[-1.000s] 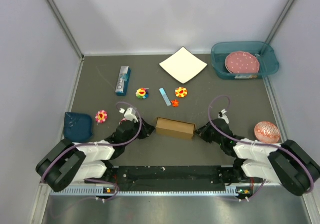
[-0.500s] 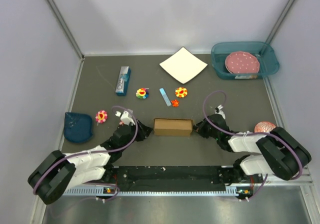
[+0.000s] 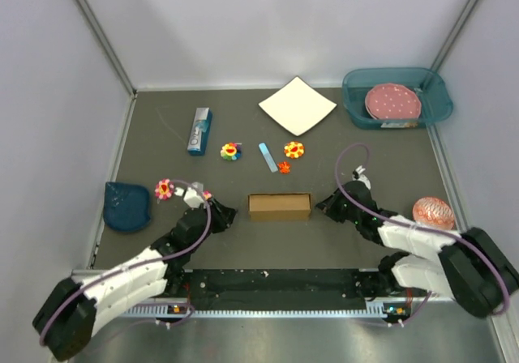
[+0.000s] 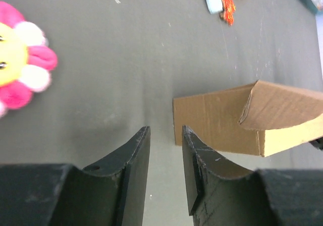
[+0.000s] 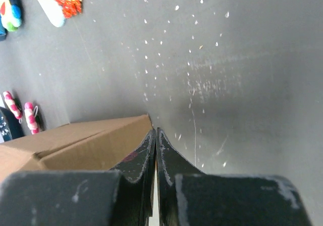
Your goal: Fold the paper box
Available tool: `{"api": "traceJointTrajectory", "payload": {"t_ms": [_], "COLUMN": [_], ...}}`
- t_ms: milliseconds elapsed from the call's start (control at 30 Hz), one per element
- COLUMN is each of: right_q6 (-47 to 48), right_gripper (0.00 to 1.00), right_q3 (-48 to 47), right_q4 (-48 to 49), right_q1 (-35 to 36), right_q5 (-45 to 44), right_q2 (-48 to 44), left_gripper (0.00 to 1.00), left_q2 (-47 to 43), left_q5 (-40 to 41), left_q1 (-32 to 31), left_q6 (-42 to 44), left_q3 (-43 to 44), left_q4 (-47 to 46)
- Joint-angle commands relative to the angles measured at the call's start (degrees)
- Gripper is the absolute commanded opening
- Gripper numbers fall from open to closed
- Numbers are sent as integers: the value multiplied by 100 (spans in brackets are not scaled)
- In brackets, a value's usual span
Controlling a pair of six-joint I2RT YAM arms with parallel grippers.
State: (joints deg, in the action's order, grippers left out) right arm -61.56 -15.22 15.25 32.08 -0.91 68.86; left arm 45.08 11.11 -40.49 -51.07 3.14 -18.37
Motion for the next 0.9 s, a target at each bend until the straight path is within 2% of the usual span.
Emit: {"api": "traceJointTrajectory", "payload": {"t_ms": [0,67,167,267,367,467,667,867], "right_q6": [460,714,1065,1558,2086,2411,2789,3018], "right_gripper": [0,2,11,20,27,30,32,33], "right_q3": [-612,-780,-1105,-1447,-1782,-2046,-2309,-2433], "right_q4": [-1977,-2837,-3482,-3581,-3616,-3704,-3713,-3730], "right_q1": [-61,-52,-52,-44,53,299,501,659], "right_q5": [-673,-1067,-1411,-1264,-1035,-1165,-1140,-1104], "right_q2": [-1188,-1906,-2638,-2808,-2624,-2386,-2368,-2228], "left_gripper": [36,35,33,31,30,29,25,24], "left_q2": [-1315,-2034,-2599,-2619,-2268,-1706,-1055,-343], "left_q5": [979,1147,1218,798,-26,-346,259,637], "left_q1": [-20,-20,-29,-38,-108,-457,-1688,-2261], "left_q6": [-105,192,430,650,713,677,888,1090], "left_q3": [230,319,573,890,1092,1320,1225,1233], "left_q4": [1797,2091,2425,2348,1882,1355,494,-210]}}
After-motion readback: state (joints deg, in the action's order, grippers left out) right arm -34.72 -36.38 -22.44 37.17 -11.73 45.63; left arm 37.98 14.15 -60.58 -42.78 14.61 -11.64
